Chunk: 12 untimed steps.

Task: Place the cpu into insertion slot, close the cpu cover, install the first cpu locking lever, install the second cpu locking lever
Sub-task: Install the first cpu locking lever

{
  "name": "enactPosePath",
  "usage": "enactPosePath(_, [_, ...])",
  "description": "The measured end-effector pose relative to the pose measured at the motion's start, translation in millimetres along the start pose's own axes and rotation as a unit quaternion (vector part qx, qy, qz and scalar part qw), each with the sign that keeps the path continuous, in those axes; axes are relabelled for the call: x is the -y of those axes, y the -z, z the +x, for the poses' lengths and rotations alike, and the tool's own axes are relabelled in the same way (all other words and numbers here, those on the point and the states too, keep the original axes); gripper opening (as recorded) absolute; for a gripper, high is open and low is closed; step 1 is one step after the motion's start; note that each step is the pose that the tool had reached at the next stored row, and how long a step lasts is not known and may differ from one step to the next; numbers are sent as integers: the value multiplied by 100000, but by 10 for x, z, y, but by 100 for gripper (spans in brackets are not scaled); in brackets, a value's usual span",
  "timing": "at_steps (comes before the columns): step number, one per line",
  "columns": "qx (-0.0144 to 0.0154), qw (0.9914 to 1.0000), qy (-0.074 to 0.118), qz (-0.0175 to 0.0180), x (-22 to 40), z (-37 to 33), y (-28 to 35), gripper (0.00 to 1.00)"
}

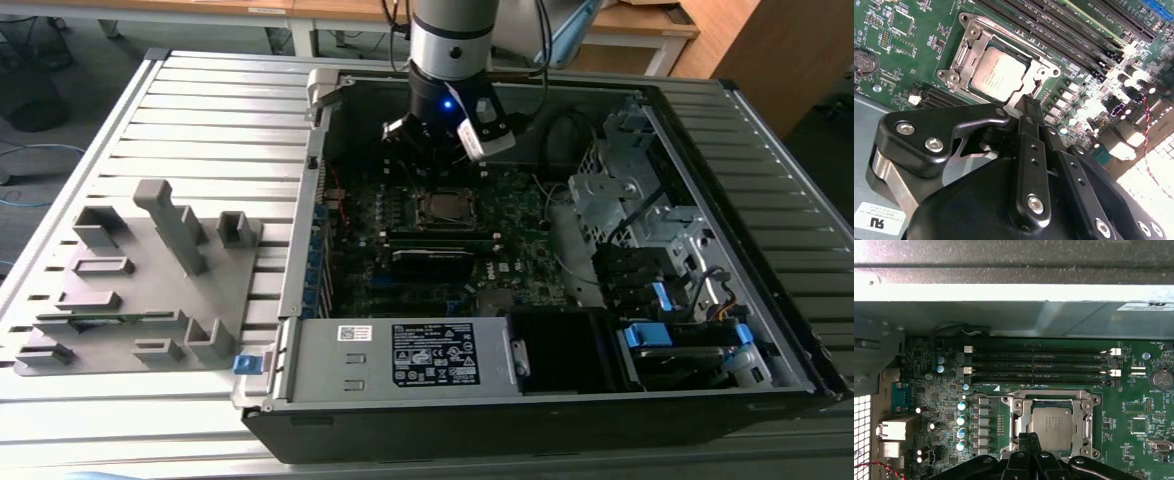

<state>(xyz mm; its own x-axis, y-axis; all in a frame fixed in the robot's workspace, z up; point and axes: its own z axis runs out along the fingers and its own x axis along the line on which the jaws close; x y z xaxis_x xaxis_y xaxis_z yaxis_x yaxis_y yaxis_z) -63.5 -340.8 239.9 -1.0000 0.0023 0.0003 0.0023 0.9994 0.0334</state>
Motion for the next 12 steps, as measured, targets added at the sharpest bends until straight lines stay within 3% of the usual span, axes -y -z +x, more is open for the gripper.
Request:
enactPosePath(9, [2, 100000, -3, -1, 0, 3, 0, 11])
enactPosePath(12, [50, 100000, -1, 4, 1, 49, 0, 11])
